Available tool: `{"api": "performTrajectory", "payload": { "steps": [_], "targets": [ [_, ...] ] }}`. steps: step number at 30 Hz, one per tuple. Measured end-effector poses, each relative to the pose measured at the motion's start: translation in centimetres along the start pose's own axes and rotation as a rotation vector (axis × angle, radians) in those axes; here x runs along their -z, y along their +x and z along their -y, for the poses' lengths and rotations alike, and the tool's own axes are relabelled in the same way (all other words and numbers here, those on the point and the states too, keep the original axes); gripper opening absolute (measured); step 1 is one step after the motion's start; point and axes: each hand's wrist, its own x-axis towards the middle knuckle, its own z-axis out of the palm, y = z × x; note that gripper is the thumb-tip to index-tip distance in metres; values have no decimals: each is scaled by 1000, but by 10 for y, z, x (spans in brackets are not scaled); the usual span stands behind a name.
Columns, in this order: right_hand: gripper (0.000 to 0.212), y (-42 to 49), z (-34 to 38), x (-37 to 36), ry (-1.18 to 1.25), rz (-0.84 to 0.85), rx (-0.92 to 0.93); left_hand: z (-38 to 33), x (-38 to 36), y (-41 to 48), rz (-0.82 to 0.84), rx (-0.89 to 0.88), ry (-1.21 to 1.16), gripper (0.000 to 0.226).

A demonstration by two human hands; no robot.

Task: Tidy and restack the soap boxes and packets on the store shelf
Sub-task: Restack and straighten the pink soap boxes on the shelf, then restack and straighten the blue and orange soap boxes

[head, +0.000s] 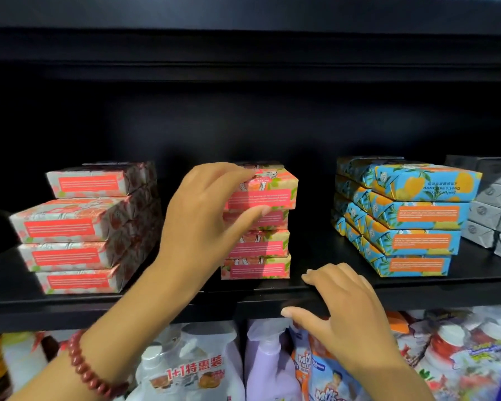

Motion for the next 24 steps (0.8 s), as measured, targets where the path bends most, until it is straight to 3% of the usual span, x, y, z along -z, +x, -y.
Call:
{"api": "performTrajectory", "payload": {
  "steps": [6, 13, 17, 20, 24],
  "targets": [
    [76, 2, -2, -2, 79, 70, -35, 3, -8, 5, 8, 50, -116, 40],
    [54, 0, -4, -5, 32, -15, -10, 6, -11, 13, 31, 112, -198, 38],
    [57, -1, -5, -8, 18, -93, 3, 8, -13, 14, 48, 113, -187, 39],
    [57, -1, -5, -10, -5, -127, 14, 5, -11, 7, -49, 37, -97, 34],
    [52, -5, -3, -8, 5, -45, 0, -6, -11, -14, -183, -153, -90, 19]
  ]
}}
